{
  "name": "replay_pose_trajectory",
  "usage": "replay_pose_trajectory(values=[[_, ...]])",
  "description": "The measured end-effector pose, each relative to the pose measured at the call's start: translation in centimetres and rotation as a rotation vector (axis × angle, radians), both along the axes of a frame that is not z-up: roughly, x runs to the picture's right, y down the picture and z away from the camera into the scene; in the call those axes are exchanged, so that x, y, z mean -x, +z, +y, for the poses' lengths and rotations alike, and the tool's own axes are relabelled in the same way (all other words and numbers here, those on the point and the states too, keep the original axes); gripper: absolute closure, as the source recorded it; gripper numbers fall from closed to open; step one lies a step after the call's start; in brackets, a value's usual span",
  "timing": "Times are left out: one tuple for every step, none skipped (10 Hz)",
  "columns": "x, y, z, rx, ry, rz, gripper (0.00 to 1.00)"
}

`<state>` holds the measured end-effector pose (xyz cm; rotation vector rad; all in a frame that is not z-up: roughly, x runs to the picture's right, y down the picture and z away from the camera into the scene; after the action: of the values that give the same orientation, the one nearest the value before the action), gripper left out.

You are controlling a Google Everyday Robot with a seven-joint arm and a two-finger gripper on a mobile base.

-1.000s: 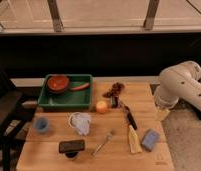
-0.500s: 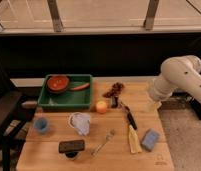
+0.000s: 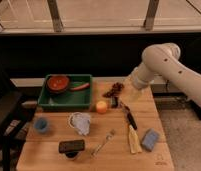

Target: Place pepper in tray

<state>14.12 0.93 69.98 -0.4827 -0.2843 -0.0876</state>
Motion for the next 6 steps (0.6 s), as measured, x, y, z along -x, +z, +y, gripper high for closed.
replay_pose_trajectory(values=[[2.0,0.4,-0.9,-0.020,-0.032,-0.012,0.35],[3.8,0.8,-1.6,-0.036,-0.057,-0.017,0.35],[5.6,1.3,-2.2,-0.053,-0.086,-0.021,0.35],[7.1,1.8,-2.9,-0.063,-0.106,-0.027,0.35],[8.8,2.9,-3.8,-0.070,-0.131,-0.031,0.35],[10.4,3.4,-4.3,-0.079,-0.148,-0.039,0.35]])
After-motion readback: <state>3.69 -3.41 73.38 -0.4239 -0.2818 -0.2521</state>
